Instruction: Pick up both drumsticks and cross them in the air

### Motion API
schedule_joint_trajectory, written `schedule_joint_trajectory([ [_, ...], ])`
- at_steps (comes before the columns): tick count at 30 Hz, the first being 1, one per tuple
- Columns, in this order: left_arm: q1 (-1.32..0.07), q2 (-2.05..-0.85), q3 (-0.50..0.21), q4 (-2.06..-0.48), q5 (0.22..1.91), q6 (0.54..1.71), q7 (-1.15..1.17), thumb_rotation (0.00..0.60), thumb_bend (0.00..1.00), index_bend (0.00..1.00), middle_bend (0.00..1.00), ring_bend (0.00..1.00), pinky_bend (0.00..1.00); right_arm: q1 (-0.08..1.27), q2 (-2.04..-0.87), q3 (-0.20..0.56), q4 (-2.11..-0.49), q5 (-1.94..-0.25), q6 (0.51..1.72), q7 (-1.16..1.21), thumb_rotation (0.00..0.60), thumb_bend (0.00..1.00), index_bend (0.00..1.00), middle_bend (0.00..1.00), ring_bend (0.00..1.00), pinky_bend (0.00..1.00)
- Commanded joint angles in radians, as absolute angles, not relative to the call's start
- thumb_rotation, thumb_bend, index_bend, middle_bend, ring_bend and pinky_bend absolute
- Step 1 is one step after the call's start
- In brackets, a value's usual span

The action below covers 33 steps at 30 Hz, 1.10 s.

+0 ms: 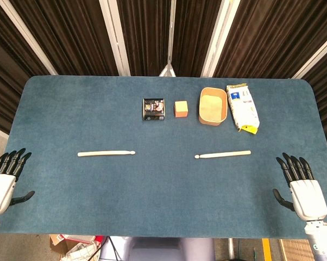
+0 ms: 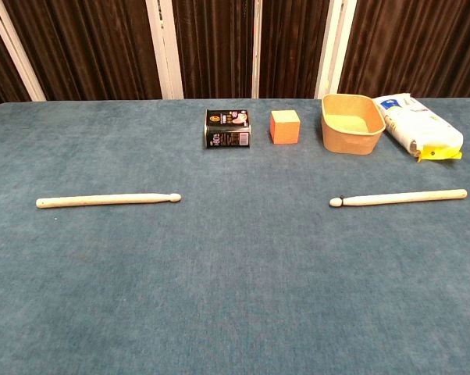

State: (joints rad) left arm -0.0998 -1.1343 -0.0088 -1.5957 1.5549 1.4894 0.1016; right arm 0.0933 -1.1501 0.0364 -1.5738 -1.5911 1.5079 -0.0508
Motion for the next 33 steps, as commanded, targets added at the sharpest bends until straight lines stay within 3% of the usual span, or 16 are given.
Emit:
schedule_joint_trajectory([
  [1, -0.1, -1.133, -0.008, -1.597, 1.553, 1.487, 0.103, 0.6, 0.02, 0.0, 0.0, 0.0, 0.0, 0.093, -1.15, 0.035, -1.574, -1.59, 1.507, -0.049, 0.6, 0.36, 0.0, 0.0, 0.0, 0.0],
  [19, -0.103, -1.134, -0.011, -1.601, 1.543, 1.476, 0.111, 0.6, 0.02, 0.0, 0.0, 0.0, 0.0, 0.097, -1.15, 0.035, -1.58, -1.581, 1.49, -0.046, 0.6, 0.36, 0.0, 0.0, 0.0, 0.0],
  [21, -0.102, -1.133, -0.013, -1.603, 1.537, 1.477, 0.109, 0.6, 0.02, 0.0, 0.0, 0.0, 0.0, 0.102, -1.152, 0.038, -1.581, -1.581, 1.486, -0.052, 0.6, 0.36, 0.0, 0.0, 0.02, 0.04],
  [23, -0.102, -1.132, -0.015, -1.605, 1.533, 1.477, 0.109, 0.6, 0.02, 0.0, 0.0, 0.0, 0.0, 0.108, -1.159, 0.047, -1.581, -1.583, 1.492, -0.06, 0.6, 0.36, 0.0, 0.0, 0.1, 0.17],
  [25, -0.102, -1.133, -0.017, -1.605, 1.53, 1.476, 0.113, 0.6, 0.02, 0.0, 0.0, 0.0, 0.0, 0.113, -1.169, 0.059, -1.577, -1.586, 1.501, -0.071, 0.6, 0.36, 0.0, 0.01, 0.31, 0.41],
  [28, -0.104, -1.136, -0.018, -1.601, 1.525, 1.473, 0.121, 0.6, 0.02, 0.0, 0.0, 0.0, 0.0, 0.129, -1.188, 0.084, -1.555, -1.597, 1.52, -0.084, 0.6, 0.36, 0.05, 0.12, 0.59, 0.64],
  [33, -0.105, -1.14, -0.026, -1.6, 1.512, 1.47, 0.116, 0.6, 0.02, 0.0, 0.0, 0.0, 0.0, 0.182, -1.216, 0.125, -1.51, -1.602, 1.493, -0.112, 0.6, 0.36, 0.25, 0.32, 0.81, 0.79],
])
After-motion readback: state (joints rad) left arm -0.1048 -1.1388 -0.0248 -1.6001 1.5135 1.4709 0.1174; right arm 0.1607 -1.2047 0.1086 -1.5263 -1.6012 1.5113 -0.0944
